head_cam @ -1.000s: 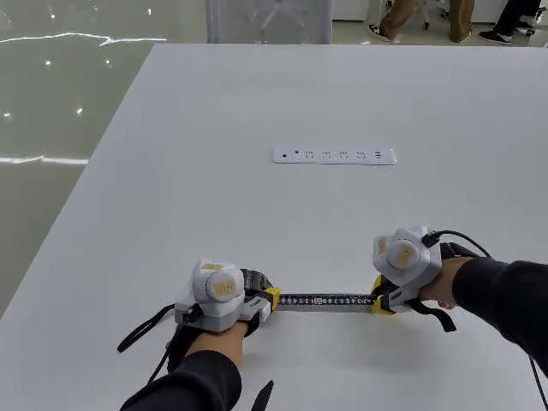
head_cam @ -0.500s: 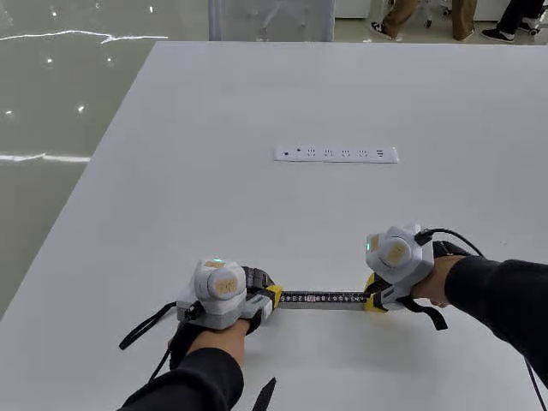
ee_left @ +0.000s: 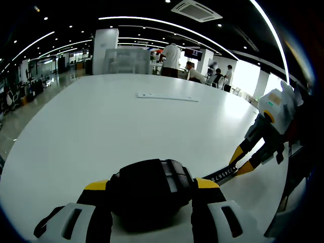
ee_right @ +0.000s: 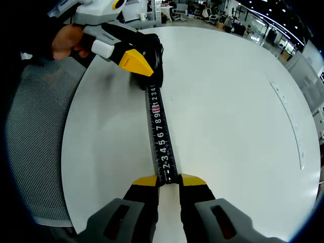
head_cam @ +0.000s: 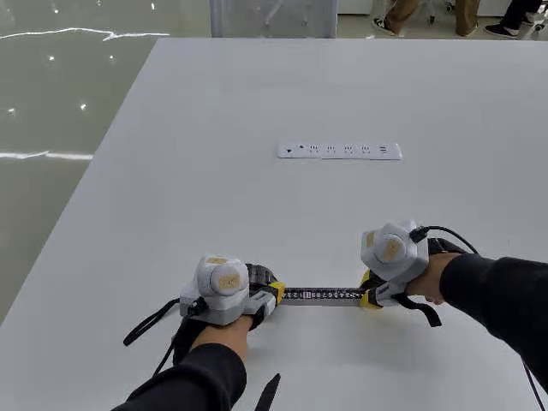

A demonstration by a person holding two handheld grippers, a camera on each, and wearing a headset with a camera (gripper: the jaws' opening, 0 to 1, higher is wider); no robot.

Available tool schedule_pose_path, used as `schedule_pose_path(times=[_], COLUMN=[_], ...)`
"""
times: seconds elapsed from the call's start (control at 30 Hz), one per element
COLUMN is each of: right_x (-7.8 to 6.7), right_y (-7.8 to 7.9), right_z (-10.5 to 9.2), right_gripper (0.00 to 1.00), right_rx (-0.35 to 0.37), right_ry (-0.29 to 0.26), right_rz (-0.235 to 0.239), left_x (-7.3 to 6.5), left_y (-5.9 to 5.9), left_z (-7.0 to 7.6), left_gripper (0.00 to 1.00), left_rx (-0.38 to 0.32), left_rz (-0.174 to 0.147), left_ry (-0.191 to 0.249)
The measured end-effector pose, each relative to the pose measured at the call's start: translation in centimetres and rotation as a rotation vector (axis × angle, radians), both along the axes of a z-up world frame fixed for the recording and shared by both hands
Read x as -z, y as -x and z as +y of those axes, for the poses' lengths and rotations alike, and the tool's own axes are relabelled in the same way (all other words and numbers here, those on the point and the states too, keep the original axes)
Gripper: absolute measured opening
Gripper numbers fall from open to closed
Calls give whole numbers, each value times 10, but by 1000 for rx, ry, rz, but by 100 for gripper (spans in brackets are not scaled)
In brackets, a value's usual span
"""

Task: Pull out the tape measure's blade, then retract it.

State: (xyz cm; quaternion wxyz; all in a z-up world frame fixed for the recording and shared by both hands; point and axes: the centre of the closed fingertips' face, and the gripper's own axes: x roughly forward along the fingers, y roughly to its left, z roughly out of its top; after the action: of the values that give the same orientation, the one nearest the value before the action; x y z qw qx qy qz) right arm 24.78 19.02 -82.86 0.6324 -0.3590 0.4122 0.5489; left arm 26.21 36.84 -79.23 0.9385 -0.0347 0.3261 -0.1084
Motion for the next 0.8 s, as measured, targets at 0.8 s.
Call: schedule_pose_path(times=[0.8], right_x=[-1], right_y=[-4], right_z=[26], right_gripper=[11], right_rx=[-1], right_ry=[-28], right_rz=[-7], left_x=[1], left_y=[0], left_z=[1], left_gripper=[59], left_rx=[-13], left_rz=[2], left_ry=[10])
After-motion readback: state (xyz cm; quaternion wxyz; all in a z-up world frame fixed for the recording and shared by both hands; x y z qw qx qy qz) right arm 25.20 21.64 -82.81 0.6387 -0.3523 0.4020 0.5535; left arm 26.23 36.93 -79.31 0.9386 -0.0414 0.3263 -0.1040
